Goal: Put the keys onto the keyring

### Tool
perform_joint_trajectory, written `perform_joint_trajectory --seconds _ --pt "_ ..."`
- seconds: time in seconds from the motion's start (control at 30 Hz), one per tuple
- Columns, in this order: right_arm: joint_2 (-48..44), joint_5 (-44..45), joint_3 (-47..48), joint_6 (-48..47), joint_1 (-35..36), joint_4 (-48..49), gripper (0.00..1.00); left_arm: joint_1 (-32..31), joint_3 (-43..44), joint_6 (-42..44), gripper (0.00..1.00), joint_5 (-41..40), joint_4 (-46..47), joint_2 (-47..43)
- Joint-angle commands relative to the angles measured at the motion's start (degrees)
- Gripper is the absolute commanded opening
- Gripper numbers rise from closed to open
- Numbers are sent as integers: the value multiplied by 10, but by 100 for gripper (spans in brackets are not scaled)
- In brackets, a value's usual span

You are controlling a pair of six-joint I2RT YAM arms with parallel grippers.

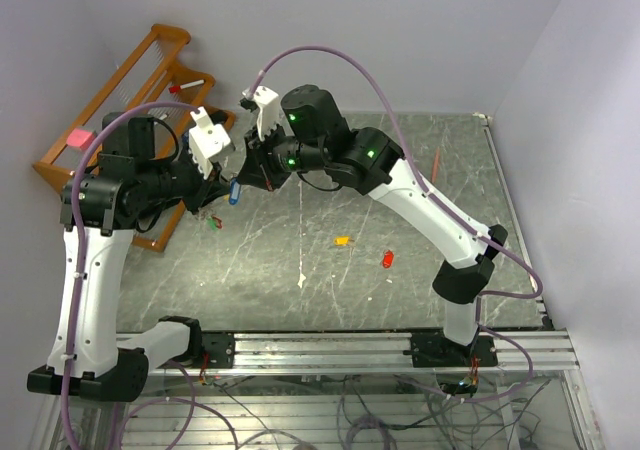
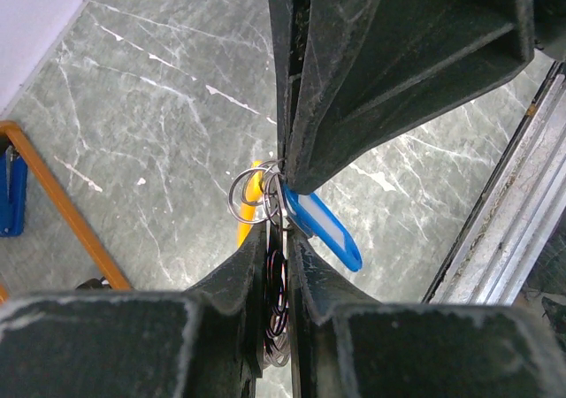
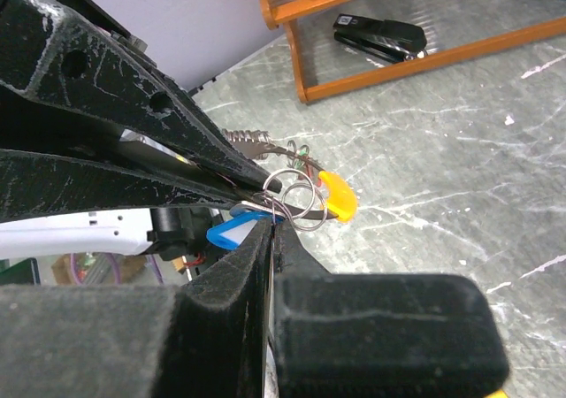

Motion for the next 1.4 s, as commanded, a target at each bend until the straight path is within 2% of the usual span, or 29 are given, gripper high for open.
perform_joint_trajectory --seconds 0.0,0.8,1.13,1.37 --pt "1 11 2 6 -3 -16 0 -5 23 2 7 2 7 -13" --pt "-34 -10 -61 27 -4 7 0 -5 27 -20 7 -17 48 -12" --pt "-78 -71 -159 65 -8 95 0 -5 41 -33 7 -5 57 -7" --pt "-90 -102 -196 96 -8 144 0 -5 51 -43 7 7 64 -1"
